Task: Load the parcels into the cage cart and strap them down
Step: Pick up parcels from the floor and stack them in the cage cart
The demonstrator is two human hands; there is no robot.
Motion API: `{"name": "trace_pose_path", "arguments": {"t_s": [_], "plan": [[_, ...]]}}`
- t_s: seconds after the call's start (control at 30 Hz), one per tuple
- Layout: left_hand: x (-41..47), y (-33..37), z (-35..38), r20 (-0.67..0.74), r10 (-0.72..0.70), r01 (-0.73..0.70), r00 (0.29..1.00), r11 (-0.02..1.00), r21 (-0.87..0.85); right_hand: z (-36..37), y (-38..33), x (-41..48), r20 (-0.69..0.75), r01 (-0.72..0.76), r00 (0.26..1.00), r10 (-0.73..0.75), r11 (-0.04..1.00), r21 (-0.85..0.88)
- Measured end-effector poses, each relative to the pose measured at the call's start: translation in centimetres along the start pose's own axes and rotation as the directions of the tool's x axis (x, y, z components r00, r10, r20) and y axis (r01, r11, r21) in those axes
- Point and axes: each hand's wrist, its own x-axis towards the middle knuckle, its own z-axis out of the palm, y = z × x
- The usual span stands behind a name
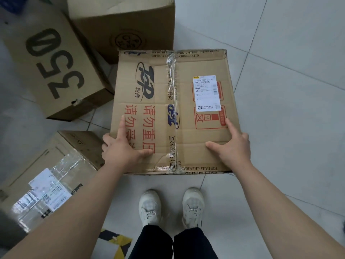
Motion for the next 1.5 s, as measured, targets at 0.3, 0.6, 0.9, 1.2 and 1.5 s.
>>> {"name": "trace_pose_path", "arguments": {"t_s": [0.3, 0.6, 0.9, 1.2, 1.5], "plan": [[-10.7, 2.5, -11.3, -0.009, -0.005, 0.005, 1.000, 1.000, -0.006, -10.5, -5.5, -10.0, -0.014, 0.034, 0.999, -0.034, 0.999, -0.002], [-25.6, 2.5, -23.4, -0.136, -0.058, 0.035, 0.989, 0.985, -0.172, -23.3, -14.3, -22.1, -0.031, 0.220, 0.974, -0.223, 0.972, -0.078], [-41.0, -0.7, -31.5, -0.325, -0.215, 0.086, 0.921, 0.926, -0.369, -32.2, -21.9, -33.8, 0.025, 0.527, 0.848, -0.529, 0.839, -0.139], [-54.8, -7.0, -34.5, -0.479, -0.438, 0.092, 0.760, 0.803, -0.588, -34.7, -27.5, -44.9, 0.144, 0.793, 0.608, -0.781, 0.587, -0.162], [-66.4, -16.2, -35.4, -0.502, -0.657, 0.098, 0.563, 0.655, -0.749, -31.8, -31.4, -58.2, 0.292, 0.949, 0.314, -0.904, 0.298, -0.099]]}}
